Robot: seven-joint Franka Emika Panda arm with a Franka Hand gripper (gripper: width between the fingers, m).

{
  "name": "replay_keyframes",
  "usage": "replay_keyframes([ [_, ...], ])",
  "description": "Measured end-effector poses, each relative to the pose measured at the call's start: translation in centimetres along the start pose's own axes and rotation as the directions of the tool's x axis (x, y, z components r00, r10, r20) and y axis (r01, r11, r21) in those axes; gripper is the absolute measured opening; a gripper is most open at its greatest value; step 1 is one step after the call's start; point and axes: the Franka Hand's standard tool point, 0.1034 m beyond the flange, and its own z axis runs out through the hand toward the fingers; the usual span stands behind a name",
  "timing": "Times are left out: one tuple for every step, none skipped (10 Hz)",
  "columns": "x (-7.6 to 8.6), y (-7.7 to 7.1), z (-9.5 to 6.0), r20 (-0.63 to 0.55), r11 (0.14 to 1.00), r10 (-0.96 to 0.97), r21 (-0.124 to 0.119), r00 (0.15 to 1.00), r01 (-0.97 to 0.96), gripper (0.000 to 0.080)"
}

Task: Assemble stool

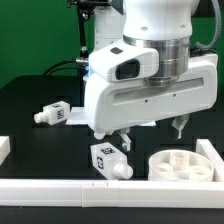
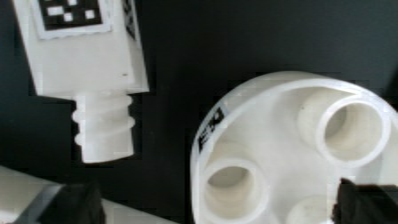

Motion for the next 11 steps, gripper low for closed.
replay_keyframes([
  [-2.1,1.2,0.8,-0.005,1.0,-0.014,-0.004,1.0,0.014,0.0649],
  [-3.9,2.3,1.6,-0.011,0.999,-0.034,-0.013,0.999,0.034,0.0649],
  [-4.6,2.9,2.3,-0.024,0.999,-0.036,-0.023,0.999,0.036,0.0649],
  [-4.9,3.2,2.9,-0.028,0.999,-0.031,-0.027,0.999,0.03,0.0649],
  [-4.8,3.6,3.6,-0.045,0.999,-0.043,-0.036,0.998,0.041,0.0649],
  [-5.1,3.9,4.6,-0.042,0.998,-0.061,-0.033,0.997,0.06,0.0649],
  [-5.2,4.2,5.0,-0.039,0.997,-0.071,-0.029,0.997,0.07,0.0649],
  [-5.0,4.1,4.9,-0.041,0.997,-0.07,-0.03,0.997,0.069,0.0649],
  [-5.0,4.1,4.9,-0.04,0.997,-0.071,-0.029,0.997,0.07,0.0562],
  [-5.1,4.0,5.0,-0.04,0.997,-0.071,-0.028,0.997,0.07,0.0425],
  [-5.1,4.1,5.0,-0.04,0.997,-0.071,-0.029,0.997,0.07,0.0425],
])
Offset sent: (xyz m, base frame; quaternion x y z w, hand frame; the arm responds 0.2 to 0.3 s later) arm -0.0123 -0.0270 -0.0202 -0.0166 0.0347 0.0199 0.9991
